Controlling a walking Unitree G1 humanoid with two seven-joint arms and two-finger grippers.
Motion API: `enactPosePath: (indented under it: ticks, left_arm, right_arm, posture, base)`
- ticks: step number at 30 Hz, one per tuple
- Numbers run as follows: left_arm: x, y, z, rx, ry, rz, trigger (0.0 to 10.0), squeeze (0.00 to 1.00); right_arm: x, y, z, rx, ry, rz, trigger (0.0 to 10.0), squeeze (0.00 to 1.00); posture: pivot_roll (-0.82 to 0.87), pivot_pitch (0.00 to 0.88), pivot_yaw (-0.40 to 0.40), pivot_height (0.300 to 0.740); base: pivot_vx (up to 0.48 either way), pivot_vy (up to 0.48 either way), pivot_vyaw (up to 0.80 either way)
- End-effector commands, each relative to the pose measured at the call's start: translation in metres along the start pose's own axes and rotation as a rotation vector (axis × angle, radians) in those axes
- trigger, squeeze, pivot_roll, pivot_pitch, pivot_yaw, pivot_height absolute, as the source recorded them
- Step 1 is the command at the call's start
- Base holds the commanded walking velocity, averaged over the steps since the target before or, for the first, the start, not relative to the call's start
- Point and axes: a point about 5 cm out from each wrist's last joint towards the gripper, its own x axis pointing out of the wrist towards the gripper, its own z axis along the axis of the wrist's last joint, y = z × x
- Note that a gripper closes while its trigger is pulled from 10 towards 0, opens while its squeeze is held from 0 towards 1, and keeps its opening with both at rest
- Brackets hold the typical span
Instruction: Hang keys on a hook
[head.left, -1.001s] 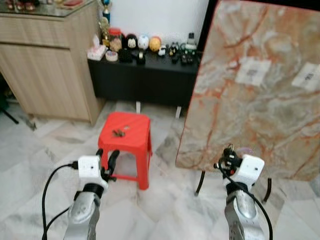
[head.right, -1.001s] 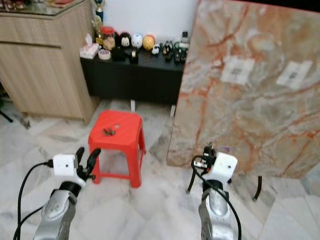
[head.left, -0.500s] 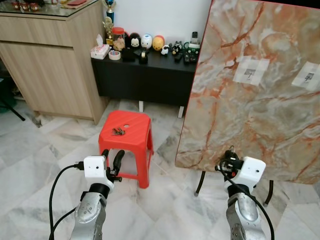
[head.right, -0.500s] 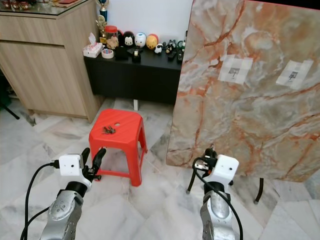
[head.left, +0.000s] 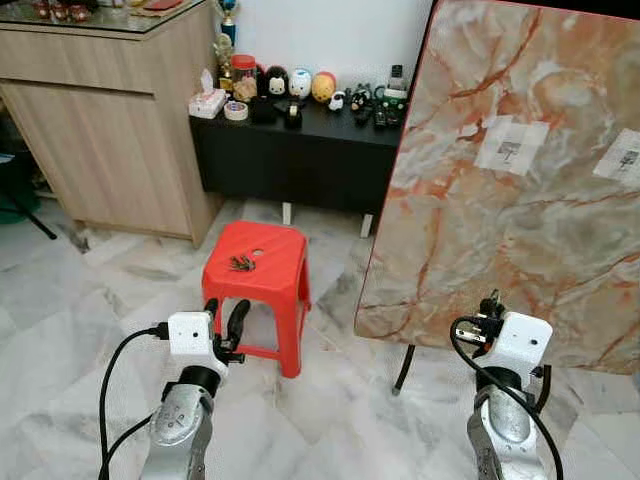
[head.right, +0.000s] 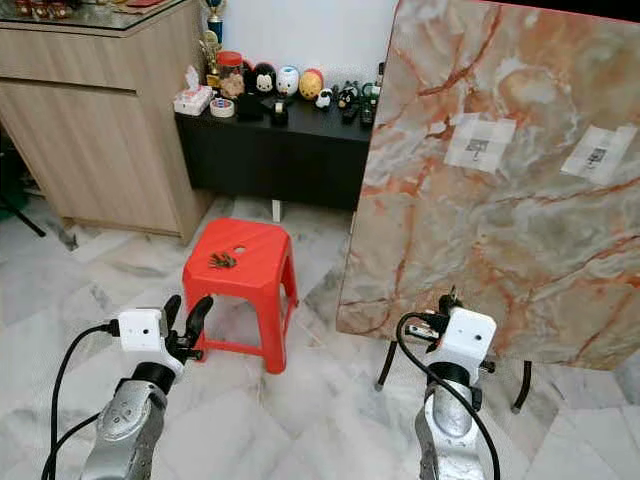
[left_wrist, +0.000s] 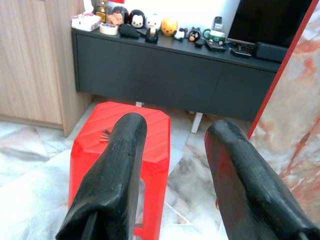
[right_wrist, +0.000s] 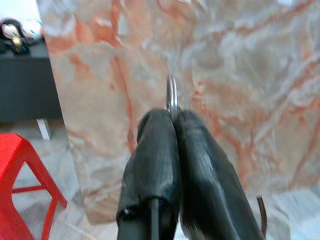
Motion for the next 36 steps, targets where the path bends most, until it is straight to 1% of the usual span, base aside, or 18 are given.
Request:
enactPosePath:
  ticks: [1,5,6,7,9,12,14,16,19,22,36]
  left_arm:
    - [0.002,-0.003,0.002,-0.002,-0.003,-0.015,10.0,0.00]
    - [0.000,-0.005,-0.001,0.026,0.011,-0.043,10.0,0.00]
    - [0.000,-0.005,-0.001,0.026,0.011,-0.043,10.0,0.00]
    - [-0.002,-0.005,-0.002,0.024,0.013,-0.043,10.0,0.00]
    - [-0.001,-0.003,-0.002,0.018,0.016,-0.029,10.0,0.00]
    - [0.000,-0.002,-0.001,0.016,0.012,-0.026,10.0,0.00]
    - [0.001,-0.004,-0.001,0.017,0.010,-0.033,10.0,0.00]
    - [0.001,-0.004,-0.001,0.018,0.012,-0.034,10.0,0.00]
    - [0.000,-0.005,-0.003,0.025,0.019,-0.038,10.0,0.00]
    - [0.000,-0.005,-0.003,0.023,0.020,-0.037,10.0,0.00]
    - [-0.003,-0.006,-0.006,0.023,0.036,-0.038,10.0,0.00]
  right_arm:
    - [-0.001,-0.006,0.000,0.009,0.001,-0.029,10.0,0.00]
    - [-0.001,0.002,-0.004,0.041,0.031,0.022,10.0,0.00]
    - [-0.001,0.002,-0.004,0.041,0.031,0.022,10.0,0.00]
    - [-0.002,0.009,-0.003,0.051,0.024,0.060,10.0,0.00]
    - [-0.002,0.012,-0.001,0.061,0.019,0.076,10.0,0.00]
    - [-0.001,0.011,-0.001,0.050,0.016,0.066,10.0,0.00]
    - [0.000,0.008,-0.002,0.084,0.028,0.046,10.0,0.00]
    - [0.000,0.007,-0.003,0.094,0.039,0.040,10.0,0.00]
    - [0.001,0.008,-0.007,0.099,0.064,0.042,10.0,0.00]
    - [0.001,0.011,-0.003,0.088,0.041,0.061,10.0,0.00]
    - [0.002,0.012,-0.003,0.087,0.045,0.058,10.0,0.00]
  posture:
    - [0.03,0.000,-0.106,0.740]
    - [0.03,0.000,-0.102,0.740]
    - [0.03,0.000,-0.102,0.740]
    - [0.03,0.000,-0.106,0.740]
    - [0.03,0.000,-0.108,0.740]
    - [0.03,0.000,-0.107,0.740]
    - [0.03,0.000,-0.106,0.740]
    - [0.03,0.000,-0.106,0.740]
    - [0.02,0.000,-0.102,0.740]
    - [0.03,0.000,-0.106,0.740]
    - [0.02,0.000,-0.109,0.740]
  base:
    - [0.000,0.000,0.00]
    - [0.000,0.000,0.00]
    - [0.000,0.000,0.00]
    - [0.285,0.000,0.00]
    - [0.291,0.000,0.00]
    - [0.300,0.000,0.00]
    - [0.311,0.000,0.00]
    - [0.311,0.000,0.00]
    - [0.309,0.000,-0.76]
    - [0.311,0.000,0.00]
    - [0.309,0.000,0.00]
